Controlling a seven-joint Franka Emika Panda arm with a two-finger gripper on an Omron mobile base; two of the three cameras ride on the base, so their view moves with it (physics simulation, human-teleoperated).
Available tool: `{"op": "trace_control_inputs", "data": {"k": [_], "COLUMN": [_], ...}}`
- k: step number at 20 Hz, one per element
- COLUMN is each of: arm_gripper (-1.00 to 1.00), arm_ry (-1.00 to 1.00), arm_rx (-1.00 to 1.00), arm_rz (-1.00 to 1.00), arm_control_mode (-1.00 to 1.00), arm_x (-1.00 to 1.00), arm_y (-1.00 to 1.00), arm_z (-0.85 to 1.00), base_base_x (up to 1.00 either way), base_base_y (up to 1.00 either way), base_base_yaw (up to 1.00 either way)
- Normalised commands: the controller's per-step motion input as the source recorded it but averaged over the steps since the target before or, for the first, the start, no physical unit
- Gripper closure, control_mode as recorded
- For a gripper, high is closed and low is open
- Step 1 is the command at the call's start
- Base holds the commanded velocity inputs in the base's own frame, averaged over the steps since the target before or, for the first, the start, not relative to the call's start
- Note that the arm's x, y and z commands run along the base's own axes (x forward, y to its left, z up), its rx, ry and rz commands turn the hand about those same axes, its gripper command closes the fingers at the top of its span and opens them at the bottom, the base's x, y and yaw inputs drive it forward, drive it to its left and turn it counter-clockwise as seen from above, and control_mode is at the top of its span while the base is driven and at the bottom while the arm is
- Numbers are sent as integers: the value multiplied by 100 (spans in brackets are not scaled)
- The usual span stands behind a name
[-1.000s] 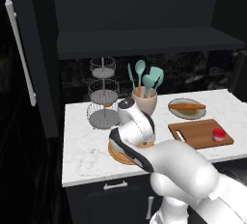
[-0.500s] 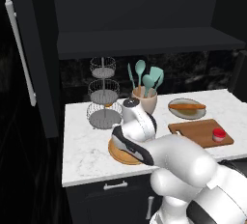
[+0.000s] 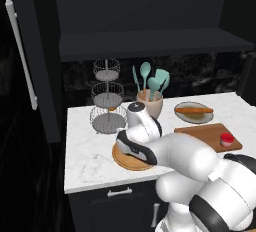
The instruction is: From the different types of pastries on the counter, select a croissant and place it on the cutting board. Then retrieve a jar of jam from the cabinet and place it alongside the croissant on the cutting board.
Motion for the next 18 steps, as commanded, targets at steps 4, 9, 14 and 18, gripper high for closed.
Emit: {"op": "trace_control_inputs", "data": {"k": [4, 9, 14, 18], "arm_gripper": [-100, -100, -100, 100], "arm_ry": [0, 10, 1, 4], "arm_rx": [3, 1, 0, 3], "arm_rz": [0, 0, 0, 0], "arm_control_mode": [-100, -100, -100, -100], "arm_x": [2, 35, 5, 0], "arm_y": [0, 0, 0, 1], "arm_z": [-5, -46, -14, -25], "base_base_x": [0, 0, 0, 0], "base_base_y": [0, 0, 0, 0], "base_base_yaw": [0, 0, 0, 0]}}
